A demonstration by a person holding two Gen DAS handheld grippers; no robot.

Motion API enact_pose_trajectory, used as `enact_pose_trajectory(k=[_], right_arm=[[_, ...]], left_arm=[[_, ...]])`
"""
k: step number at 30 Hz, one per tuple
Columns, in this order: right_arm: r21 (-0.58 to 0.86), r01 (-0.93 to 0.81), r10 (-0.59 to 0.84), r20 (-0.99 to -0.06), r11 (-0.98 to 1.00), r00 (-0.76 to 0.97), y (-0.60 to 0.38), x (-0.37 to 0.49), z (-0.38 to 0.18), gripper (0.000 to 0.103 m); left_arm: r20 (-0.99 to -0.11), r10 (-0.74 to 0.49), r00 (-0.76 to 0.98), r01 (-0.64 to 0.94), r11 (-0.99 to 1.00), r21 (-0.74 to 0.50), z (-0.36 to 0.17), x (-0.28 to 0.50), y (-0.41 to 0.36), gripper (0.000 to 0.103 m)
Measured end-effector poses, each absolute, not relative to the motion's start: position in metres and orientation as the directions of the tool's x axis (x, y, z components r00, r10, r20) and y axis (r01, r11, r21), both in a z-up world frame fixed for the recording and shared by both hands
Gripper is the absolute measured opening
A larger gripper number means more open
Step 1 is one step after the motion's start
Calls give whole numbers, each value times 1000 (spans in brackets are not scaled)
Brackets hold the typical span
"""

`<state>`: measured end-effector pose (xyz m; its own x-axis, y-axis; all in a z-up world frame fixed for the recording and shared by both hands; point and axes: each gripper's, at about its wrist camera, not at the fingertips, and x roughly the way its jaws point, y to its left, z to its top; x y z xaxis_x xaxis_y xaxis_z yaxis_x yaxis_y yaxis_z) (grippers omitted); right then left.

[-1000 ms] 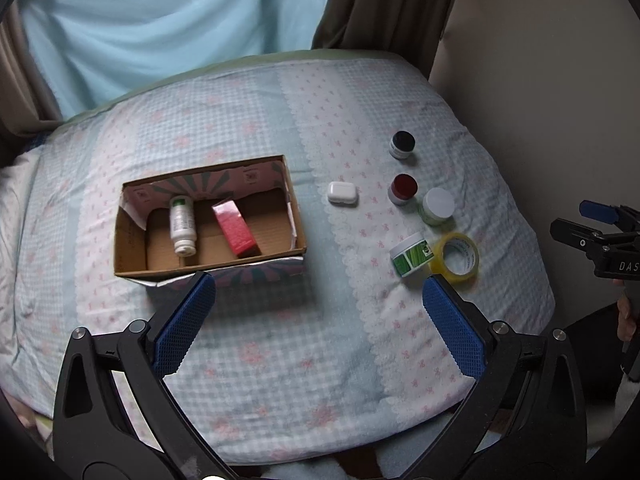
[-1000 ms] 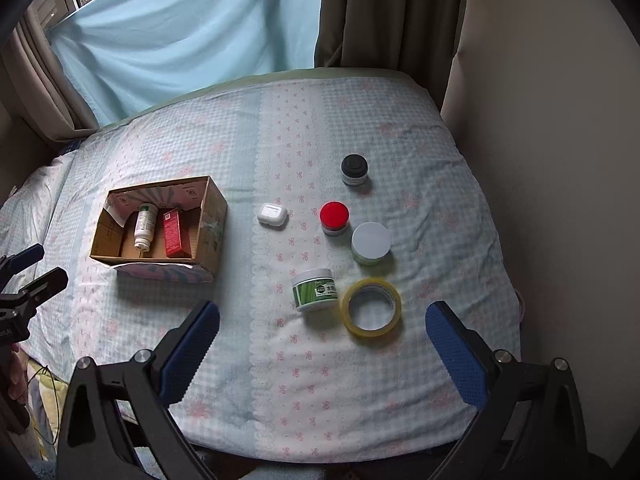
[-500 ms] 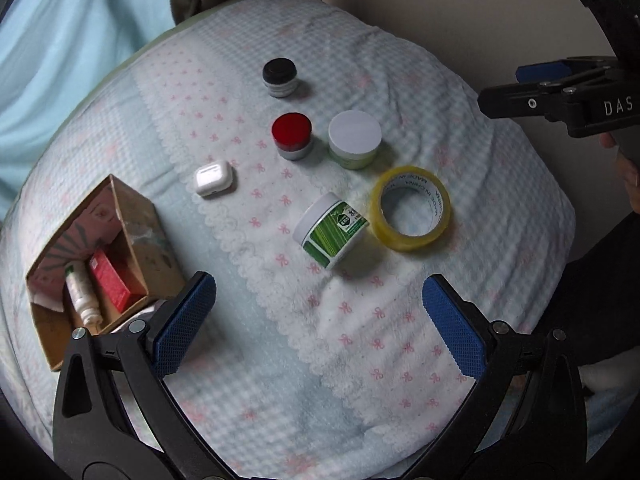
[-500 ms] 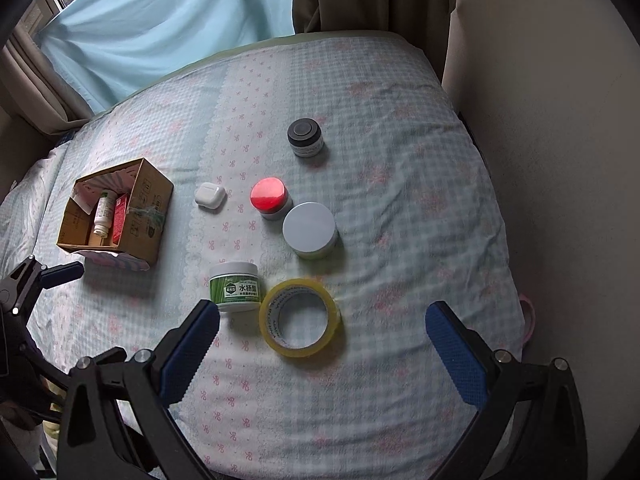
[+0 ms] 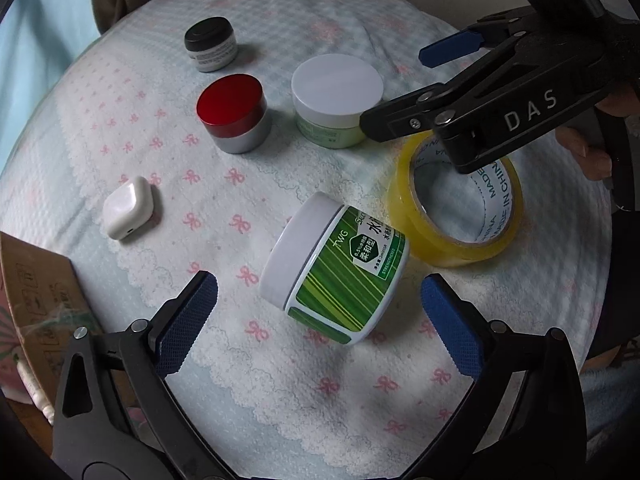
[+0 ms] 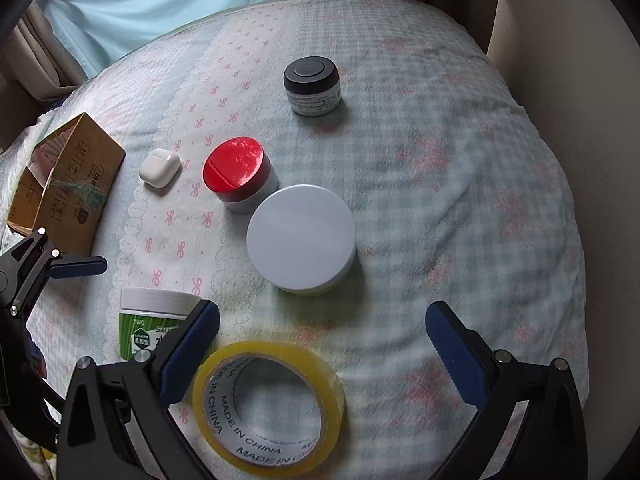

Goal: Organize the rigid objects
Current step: 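Grasp the green-striped jar with the left gripper while the right grasps the white-lid jar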

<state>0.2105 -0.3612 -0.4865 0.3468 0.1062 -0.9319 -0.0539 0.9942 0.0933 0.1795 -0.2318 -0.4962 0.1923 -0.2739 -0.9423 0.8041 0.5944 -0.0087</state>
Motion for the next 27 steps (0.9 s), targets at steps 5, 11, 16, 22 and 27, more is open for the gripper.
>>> enact_pose_trajectory(k=[5, 11, 16, 22, 27], right_arm=[[58, -91, 87, -929, 994, 358, -354, 226, -509, 102], [38, -124, 82, -926, 992, 368, -349, 238, -521, 96], [1, -164, 59, -936, 987, 347, -339, 248, -530, 67], [-13, -160, 43, -938, 987, 344, -334, 249, -528, 66], [-19, -153, 34, -941, 988, 337, -333, 249, -525, 66]], left_arm=[[-937, -306, 169, 823, 567, -37, -508, 188, -238, 90], [-945, -309, 109, 865, 497, -63, -520, 188, -243, 66], [-944, -311, 115, 888, 458, -43, -519, 186, -246, 61], [-941, -323, 105, 877, 476, -65, -518, 187, -241, 59], [-937, -333, 101, 862, 500, -85, -514, 189, -232, 57]])
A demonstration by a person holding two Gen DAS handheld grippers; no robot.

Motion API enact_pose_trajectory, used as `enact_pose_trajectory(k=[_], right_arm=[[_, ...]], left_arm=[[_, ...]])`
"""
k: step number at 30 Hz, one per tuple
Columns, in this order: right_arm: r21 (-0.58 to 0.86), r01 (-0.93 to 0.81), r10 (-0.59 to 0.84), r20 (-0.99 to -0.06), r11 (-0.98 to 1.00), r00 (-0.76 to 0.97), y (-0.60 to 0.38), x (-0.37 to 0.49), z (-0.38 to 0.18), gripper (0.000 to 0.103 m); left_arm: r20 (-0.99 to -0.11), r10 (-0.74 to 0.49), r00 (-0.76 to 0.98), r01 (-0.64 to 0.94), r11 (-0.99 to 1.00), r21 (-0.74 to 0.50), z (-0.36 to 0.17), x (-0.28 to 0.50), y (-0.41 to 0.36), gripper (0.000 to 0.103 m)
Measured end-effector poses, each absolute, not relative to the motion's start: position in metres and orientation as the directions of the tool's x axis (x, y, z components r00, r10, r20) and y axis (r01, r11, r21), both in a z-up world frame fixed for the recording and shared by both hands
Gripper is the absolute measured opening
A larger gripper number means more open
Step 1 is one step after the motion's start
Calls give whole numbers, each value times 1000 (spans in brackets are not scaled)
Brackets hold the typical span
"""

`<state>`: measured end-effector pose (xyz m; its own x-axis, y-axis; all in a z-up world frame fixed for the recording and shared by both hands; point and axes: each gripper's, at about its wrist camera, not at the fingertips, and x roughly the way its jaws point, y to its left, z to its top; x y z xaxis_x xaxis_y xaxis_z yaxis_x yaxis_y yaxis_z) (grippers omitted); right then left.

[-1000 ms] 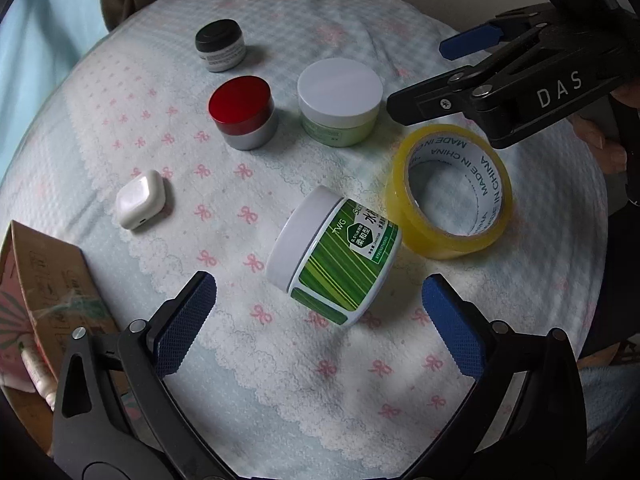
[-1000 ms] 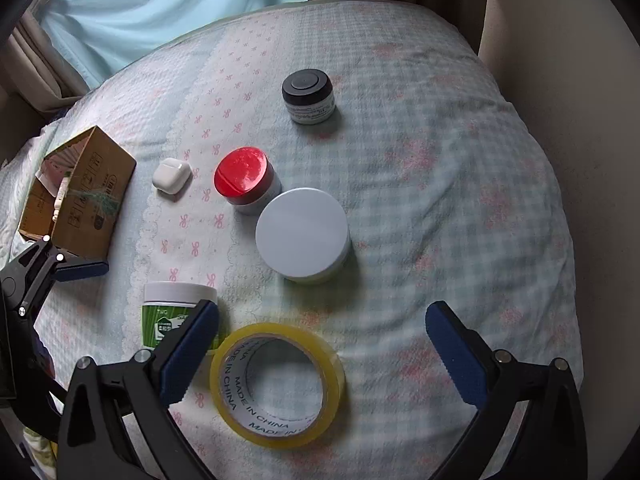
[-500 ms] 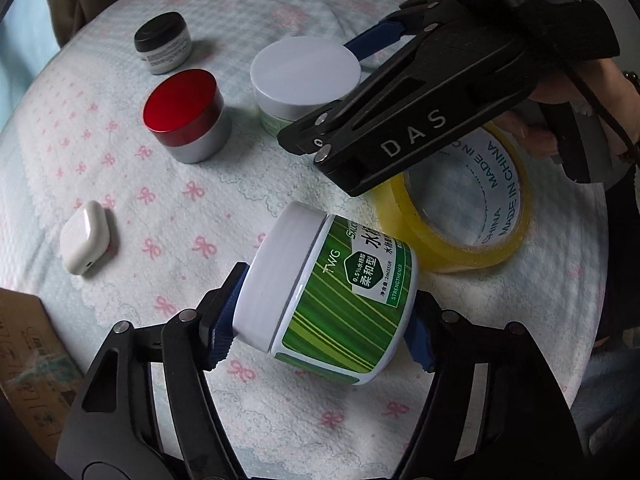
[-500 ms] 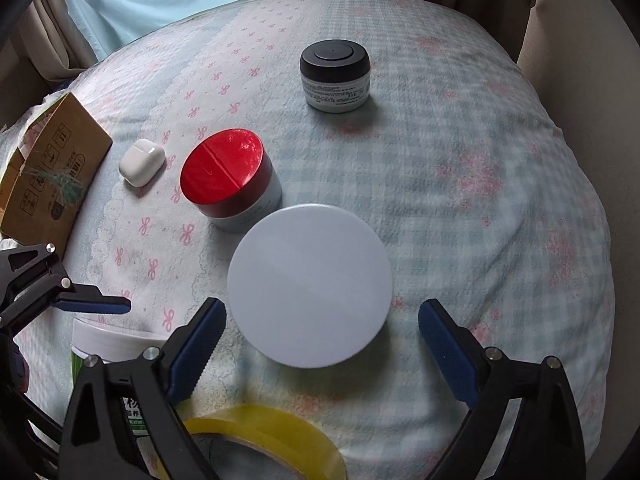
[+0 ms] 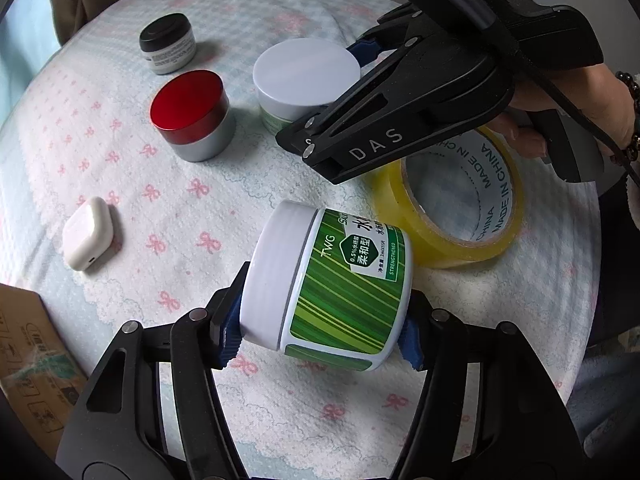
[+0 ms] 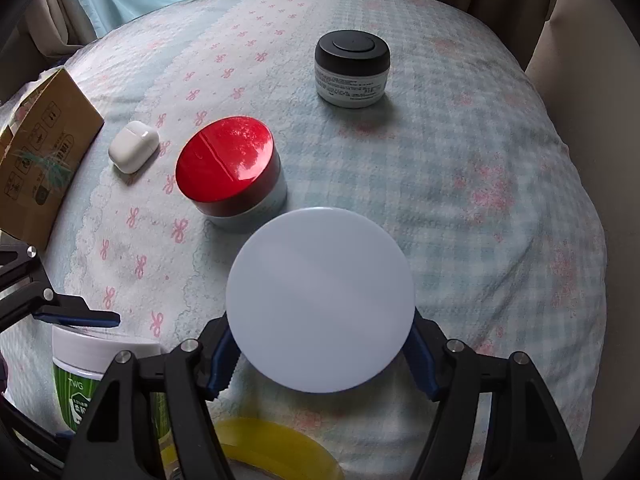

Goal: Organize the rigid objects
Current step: 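Grasp the green-striped jar with the left gripper while the right grasps the white-lid jar, then carry both jars with both grippers over the cardboard box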

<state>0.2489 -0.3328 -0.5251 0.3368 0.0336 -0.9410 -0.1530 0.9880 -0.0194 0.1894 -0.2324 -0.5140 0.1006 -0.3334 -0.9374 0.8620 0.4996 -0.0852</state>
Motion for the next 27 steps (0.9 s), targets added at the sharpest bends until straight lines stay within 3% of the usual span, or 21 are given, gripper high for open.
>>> enact_pose_trajectory(k=[16, 27], right_arm=[[3, -118, 47, -926, 993, 375, -319, 232, -461, 66], [26, -77, 57, -903, 997, 427, -306, 196, -336, 66]], left_arm=[[-923, -343, 174, 725, 679, -116, -465, 197, -197, 53], [-878, -347, 330, 517, 844, -139, -333, 192, -152, 53]])
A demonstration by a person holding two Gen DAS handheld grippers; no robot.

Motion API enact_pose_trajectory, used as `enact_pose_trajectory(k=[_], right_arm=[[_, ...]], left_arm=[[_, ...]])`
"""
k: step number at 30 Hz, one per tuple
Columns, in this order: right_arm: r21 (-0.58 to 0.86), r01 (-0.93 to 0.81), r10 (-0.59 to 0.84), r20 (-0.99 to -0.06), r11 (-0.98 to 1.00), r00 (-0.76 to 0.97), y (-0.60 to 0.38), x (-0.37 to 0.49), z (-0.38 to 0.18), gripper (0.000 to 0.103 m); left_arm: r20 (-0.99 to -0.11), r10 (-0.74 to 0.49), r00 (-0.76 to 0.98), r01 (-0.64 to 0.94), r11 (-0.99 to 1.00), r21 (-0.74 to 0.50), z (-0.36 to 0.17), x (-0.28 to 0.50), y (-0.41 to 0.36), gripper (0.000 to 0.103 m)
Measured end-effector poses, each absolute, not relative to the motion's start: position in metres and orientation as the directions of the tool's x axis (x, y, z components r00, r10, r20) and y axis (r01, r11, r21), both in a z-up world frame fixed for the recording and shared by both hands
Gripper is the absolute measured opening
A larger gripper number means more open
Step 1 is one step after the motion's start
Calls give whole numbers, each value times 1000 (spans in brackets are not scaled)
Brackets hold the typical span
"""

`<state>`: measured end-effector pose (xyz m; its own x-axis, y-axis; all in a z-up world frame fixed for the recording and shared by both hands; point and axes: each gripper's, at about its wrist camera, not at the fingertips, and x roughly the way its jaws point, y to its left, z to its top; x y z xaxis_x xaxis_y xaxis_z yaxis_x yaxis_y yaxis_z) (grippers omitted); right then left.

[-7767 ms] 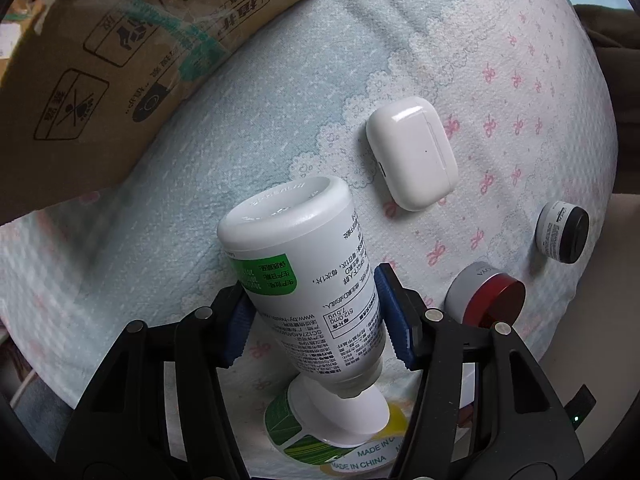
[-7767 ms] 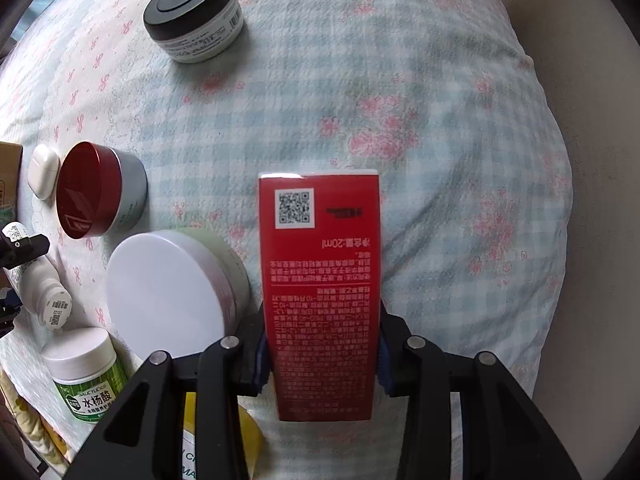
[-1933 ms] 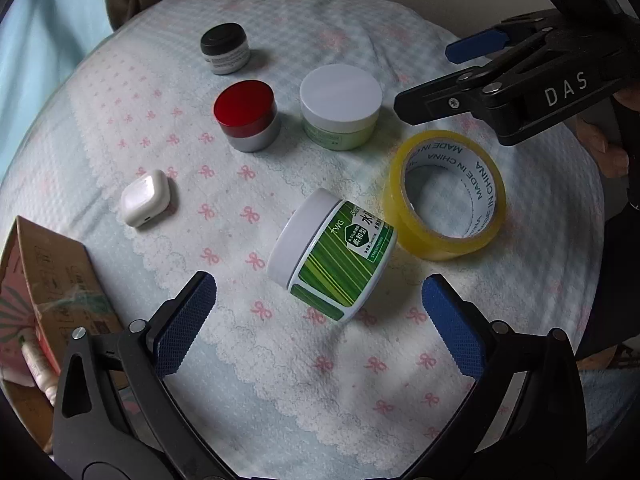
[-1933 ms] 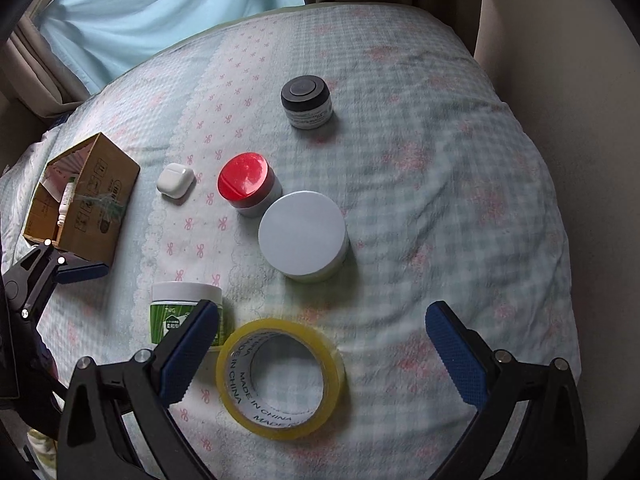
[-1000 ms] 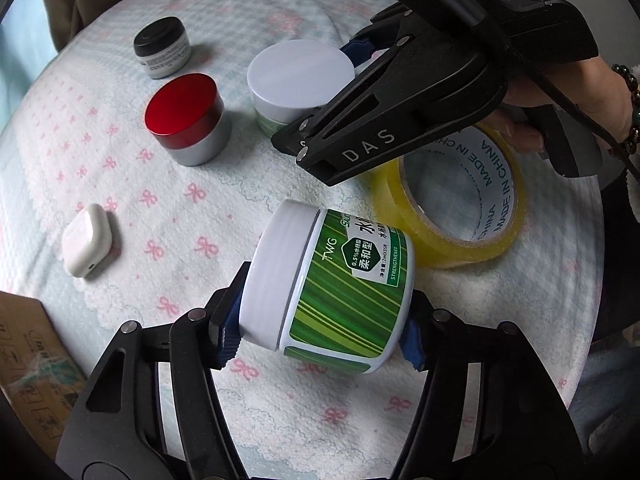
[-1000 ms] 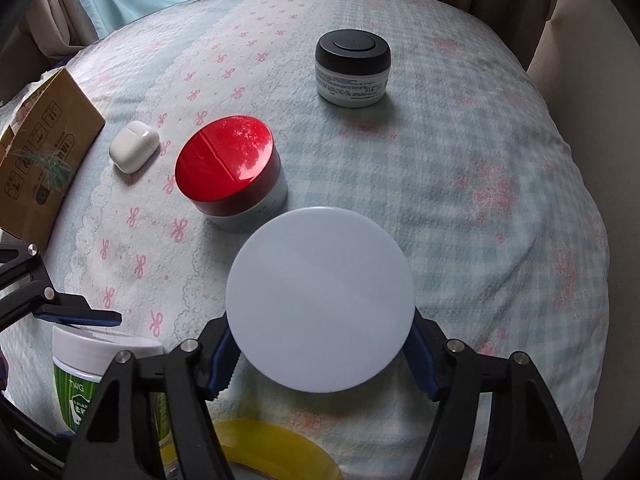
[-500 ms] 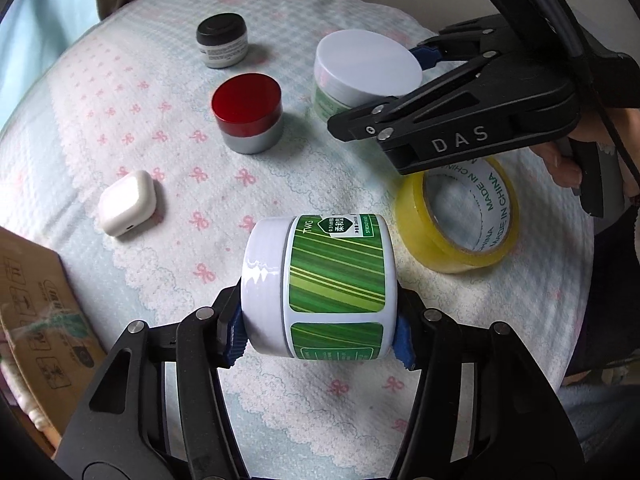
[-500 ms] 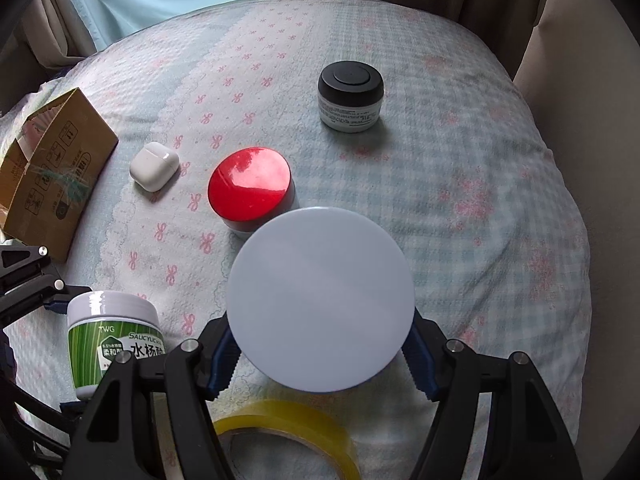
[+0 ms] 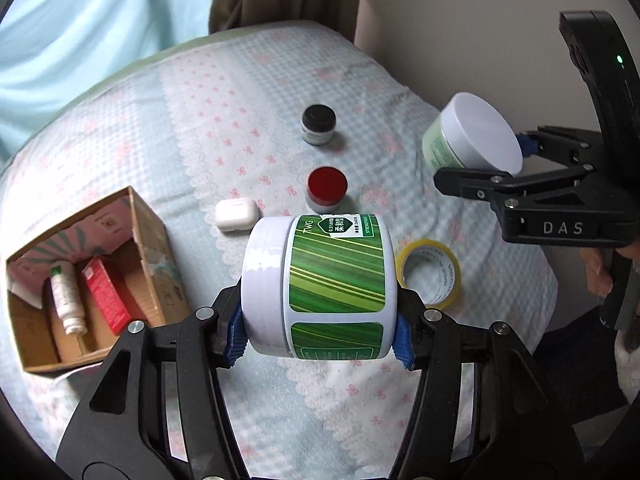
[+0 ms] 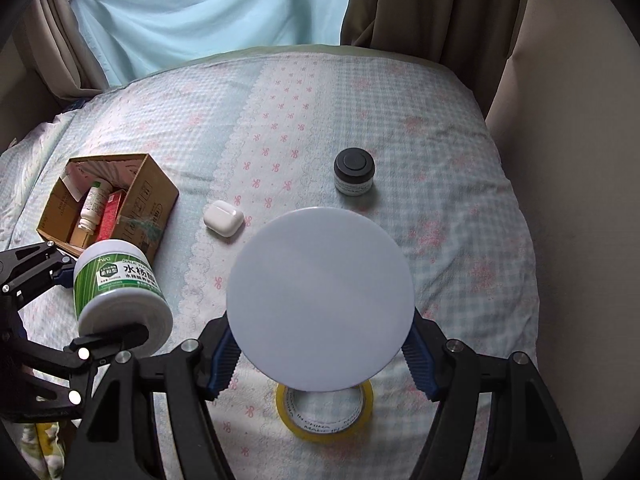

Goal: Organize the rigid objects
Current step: 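Carry both jars with both grippers over the cardboard box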

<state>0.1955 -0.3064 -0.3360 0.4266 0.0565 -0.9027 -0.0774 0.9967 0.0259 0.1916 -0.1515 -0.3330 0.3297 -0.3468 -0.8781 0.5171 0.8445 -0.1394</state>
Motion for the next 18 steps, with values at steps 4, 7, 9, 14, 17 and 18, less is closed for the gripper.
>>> enact_pose_trajectory(k=[4, 7, 9, 14, 17, 18], right_arm=[[57, -62, 79, -886, 996, 457, -298, 179, -286, 66], [86, -67, 108, -876, 994, 470, -287, 169, -256, 66], [100, -76, 124, -870, 992, 477, -277, 164, -238, 66], [100, -125, 150, -859, 987, 490, -240, 156, -210, 66], [118, -143, 174, -857, 983, 485, -211, 156, -203, 66], [124, -142, 178, -857, 982, 483, -201, 157, -201, 66]], left_arm=[[-867, -330, 374, 409, 897, -165, -284, 186, -127, 53], [-855, -311, 415, 332, 927, -176, -251, 177, -103, 53], [-848, -292, 442, 288, 942, -174, -232, 171, -84, 53], [-835, -262, 485, 196, 962, -188, -202, 171, -31, 53], [-832, -245, 498, 158, 969, -191, -192, 173, 7, 53], [-830, -240, 504, 151, 970, -189, -189, 174, 20, 53]])
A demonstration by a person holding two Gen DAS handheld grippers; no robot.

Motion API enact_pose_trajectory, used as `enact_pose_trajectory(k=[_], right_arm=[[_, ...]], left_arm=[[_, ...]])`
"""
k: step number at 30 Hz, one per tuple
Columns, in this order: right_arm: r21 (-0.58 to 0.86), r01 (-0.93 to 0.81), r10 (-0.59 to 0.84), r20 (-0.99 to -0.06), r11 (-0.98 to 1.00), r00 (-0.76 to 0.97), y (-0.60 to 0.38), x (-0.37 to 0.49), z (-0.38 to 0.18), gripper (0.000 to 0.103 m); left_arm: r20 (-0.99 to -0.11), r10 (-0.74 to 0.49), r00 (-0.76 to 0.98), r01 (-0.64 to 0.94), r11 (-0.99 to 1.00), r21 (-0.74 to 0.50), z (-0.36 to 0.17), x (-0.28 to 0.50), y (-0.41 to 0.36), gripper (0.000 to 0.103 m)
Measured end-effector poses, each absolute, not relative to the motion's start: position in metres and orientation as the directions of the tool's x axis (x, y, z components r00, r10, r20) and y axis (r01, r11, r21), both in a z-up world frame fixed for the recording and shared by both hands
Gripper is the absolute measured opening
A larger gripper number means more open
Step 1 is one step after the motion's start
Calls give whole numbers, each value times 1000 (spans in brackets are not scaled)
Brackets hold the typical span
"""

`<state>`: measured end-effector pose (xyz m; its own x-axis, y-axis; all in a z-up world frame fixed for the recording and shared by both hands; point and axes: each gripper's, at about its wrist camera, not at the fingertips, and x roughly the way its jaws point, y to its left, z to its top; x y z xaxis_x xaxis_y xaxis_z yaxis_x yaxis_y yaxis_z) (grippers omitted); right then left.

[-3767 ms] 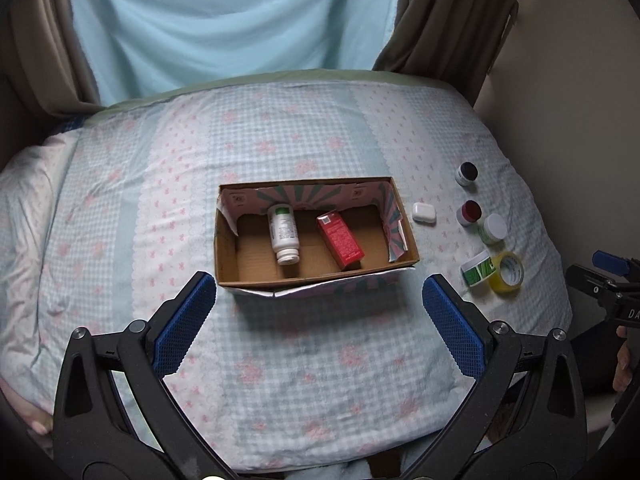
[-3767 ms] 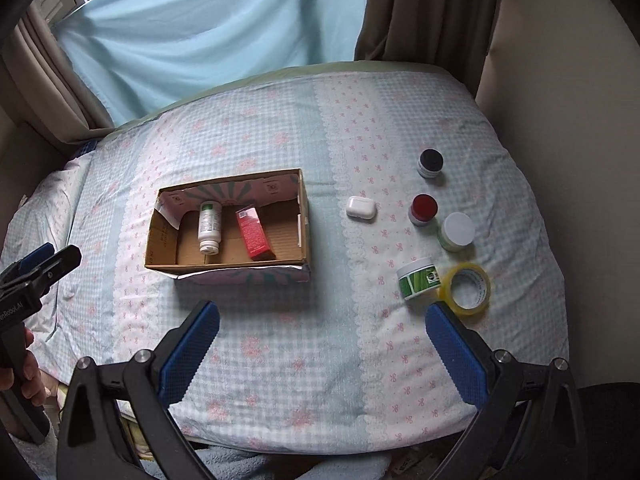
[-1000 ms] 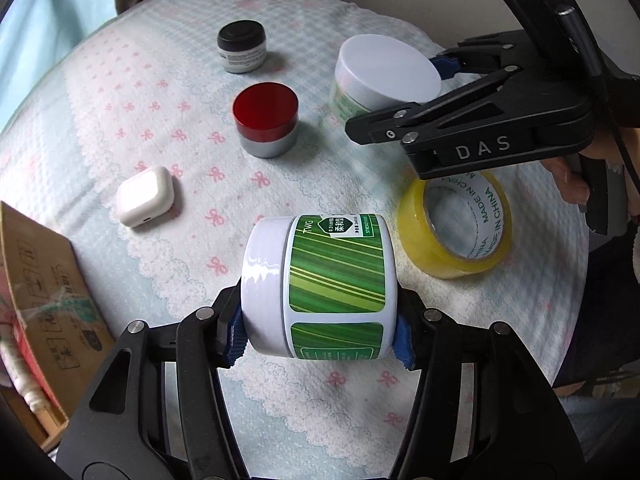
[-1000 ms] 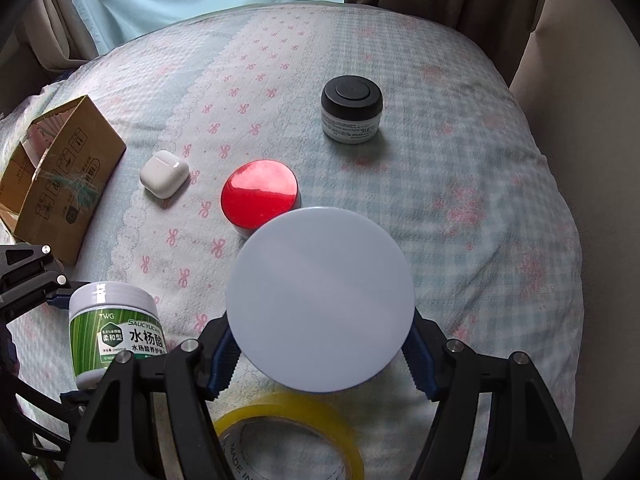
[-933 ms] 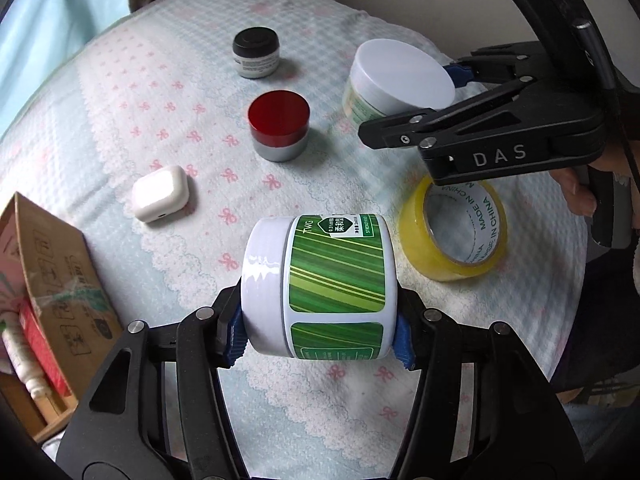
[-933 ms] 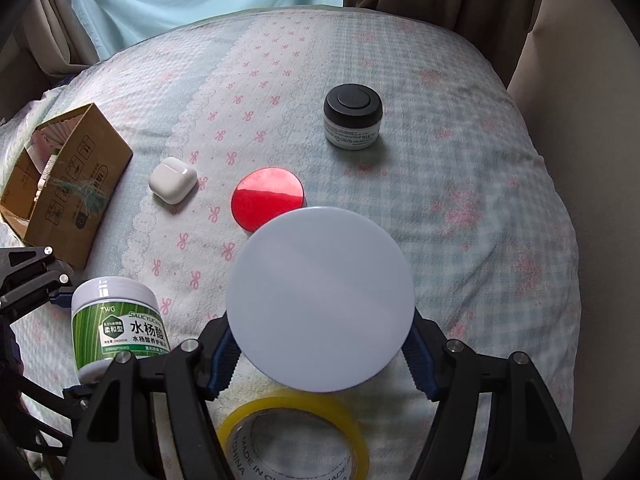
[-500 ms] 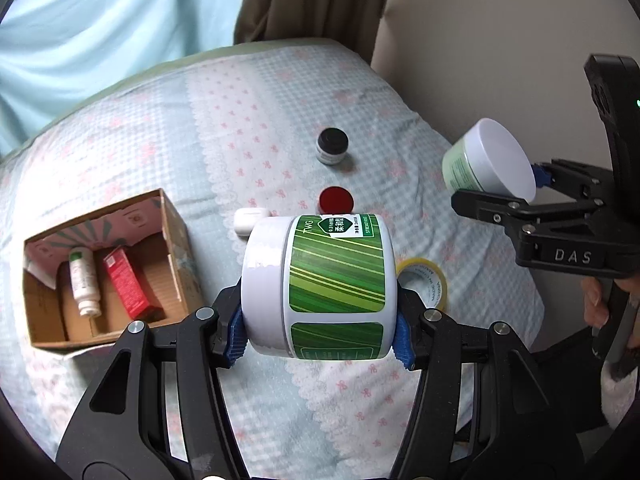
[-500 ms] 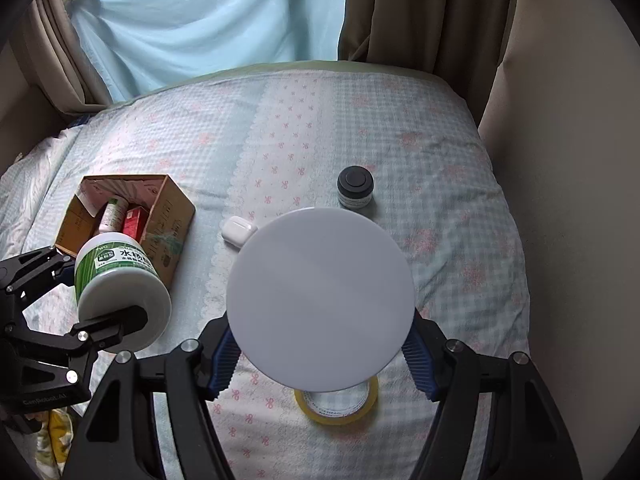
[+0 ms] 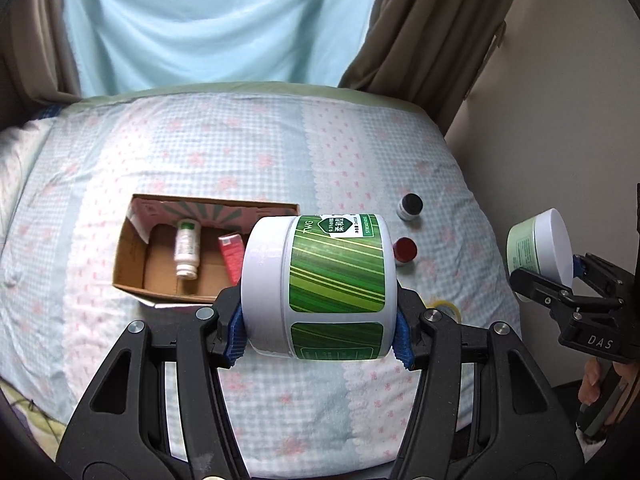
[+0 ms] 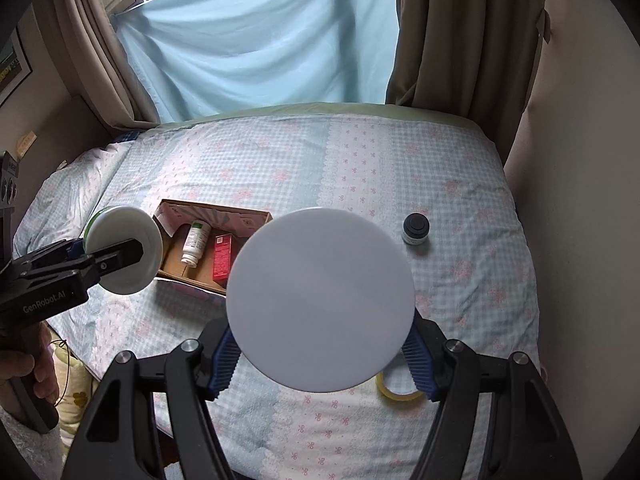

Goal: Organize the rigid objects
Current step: 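Carry both jars with both grippers over the cardboard box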

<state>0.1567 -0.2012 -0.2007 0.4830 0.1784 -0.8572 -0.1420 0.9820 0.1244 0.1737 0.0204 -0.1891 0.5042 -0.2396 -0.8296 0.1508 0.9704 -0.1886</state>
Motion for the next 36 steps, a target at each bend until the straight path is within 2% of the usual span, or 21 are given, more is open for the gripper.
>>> enact_pose_trajectory(k=[9, 18, 26, 36], right_arm=[[180, -83, 198, -856, 980, 478, -103, 175, -195, 66], [205, 12, 183, -894, 979, 410, -22, 203, -220, 66], [144, -72, 159, -937, 987, 310, 33, 230, -265, 66], [137, -181, 173, -964, 974, 204, 65, 282, -333, 66]], left_arm=[[-844, -240, 479, 167, 969, -181, -191, 197, 137, 53], [-889, -229, 396, 195, 967, -162, -227, 227, 214, 53], [-920, -221, 323, 183, 969, -168, -275, 265, 230, 53], [-956, -182, 228, 201, 970, -137, -329, 328, 218, 53]])
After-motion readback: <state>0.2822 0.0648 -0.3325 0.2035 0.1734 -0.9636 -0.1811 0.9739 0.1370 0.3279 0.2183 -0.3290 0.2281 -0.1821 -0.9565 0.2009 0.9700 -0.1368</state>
